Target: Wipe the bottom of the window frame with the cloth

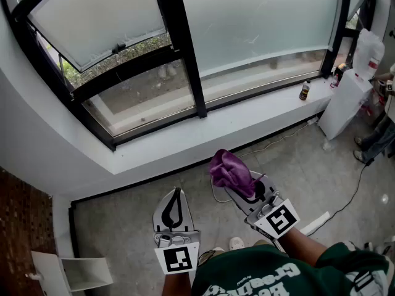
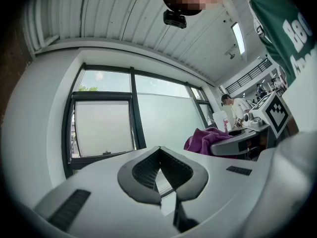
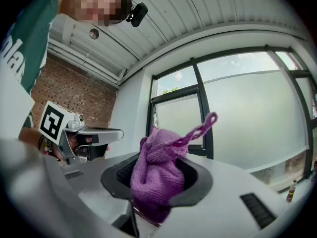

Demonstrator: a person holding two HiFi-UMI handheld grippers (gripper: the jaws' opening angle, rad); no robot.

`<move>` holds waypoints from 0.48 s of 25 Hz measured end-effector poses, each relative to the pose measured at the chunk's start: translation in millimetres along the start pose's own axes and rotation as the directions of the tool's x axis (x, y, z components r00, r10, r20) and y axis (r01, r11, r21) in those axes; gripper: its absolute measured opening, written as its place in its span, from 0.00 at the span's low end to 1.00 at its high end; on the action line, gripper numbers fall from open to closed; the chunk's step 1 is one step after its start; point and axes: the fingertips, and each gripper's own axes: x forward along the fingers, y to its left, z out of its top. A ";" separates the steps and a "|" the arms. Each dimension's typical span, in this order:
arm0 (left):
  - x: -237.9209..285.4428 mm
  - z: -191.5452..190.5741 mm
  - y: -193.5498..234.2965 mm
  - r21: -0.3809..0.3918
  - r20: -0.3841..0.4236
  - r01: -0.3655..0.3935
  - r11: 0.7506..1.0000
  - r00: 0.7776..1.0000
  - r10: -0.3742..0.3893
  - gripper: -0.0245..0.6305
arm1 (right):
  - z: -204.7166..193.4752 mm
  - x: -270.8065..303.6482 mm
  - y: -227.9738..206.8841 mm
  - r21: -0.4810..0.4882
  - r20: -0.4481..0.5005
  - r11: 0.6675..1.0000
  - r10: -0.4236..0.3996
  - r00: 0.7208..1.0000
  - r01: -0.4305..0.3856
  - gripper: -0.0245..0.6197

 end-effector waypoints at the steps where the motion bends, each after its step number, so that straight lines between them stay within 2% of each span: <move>1: -1.1 0.0 -0.3 0.006 0.000 0.002 1.000 1.000 -0.002 0.04 | 0.1 -0.4 0.5 0.000 0.001 1.000 -0.001 1.000 0.001 0.27; 5: -4.4 1.1 1.1 0.005 -0.011 0.000 1.000 1.000 0.000 0.04 | 1.6 -1.0 2.3 0.015 -0.003 1.000 0.002 1.000 -0.002 0.27; 8: -6.4 3.9 4.7 -0.036 -0.003 -0.005 0.999 1.000 0.004 0.04 | 2.9 -0.8 3.2 0.055 0.007 0.998 0.008 1.000 -0.008 0.27; 12: -11.4 4.8 8.0 -0.055 0.001 -0.015 0.998 1.000 0.016 0.04 | 2.6 -3.4 6.7 0.034 0.005 0.999 0.011 1.000 -0.011 0.27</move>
